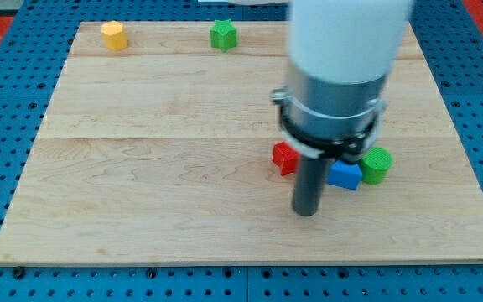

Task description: Push the red star above the yellow heart

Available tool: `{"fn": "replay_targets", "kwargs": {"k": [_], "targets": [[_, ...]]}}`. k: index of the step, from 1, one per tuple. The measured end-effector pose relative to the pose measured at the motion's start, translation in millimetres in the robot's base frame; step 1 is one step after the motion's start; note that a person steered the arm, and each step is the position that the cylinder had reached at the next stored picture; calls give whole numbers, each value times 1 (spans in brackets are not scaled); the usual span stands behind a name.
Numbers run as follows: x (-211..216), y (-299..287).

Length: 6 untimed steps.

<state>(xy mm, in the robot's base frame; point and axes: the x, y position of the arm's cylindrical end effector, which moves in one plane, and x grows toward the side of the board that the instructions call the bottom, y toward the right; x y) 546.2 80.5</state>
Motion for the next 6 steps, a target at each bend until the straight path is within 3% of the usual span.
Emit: {"fn": "replay_targets", "kwargs": {"k": [4, 6], "targets": [[-141, -78], [-131, -57]]}}
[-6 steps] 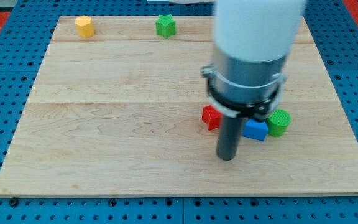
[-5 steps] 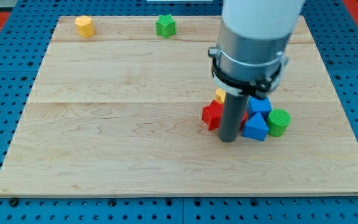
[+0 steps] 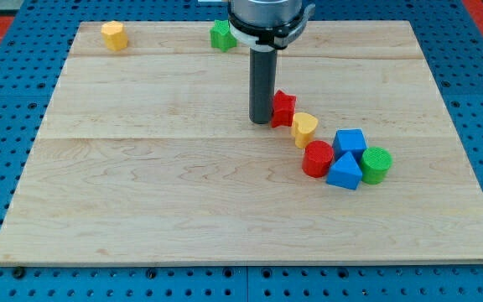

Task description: Push the red star above the yellow heart

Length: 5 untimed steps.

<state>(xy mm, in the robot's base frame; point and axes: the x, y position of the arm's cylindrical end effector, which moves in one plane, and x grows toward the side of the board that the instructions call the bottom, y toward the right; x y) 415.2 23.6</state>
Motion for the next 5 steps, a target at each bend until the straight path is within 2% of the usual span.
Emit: {"fn": "replay_targets", "kwargs": {"k": [2, 4, 5], "targets": [[23, 6], [-44, 14], [-41, 18]]}}
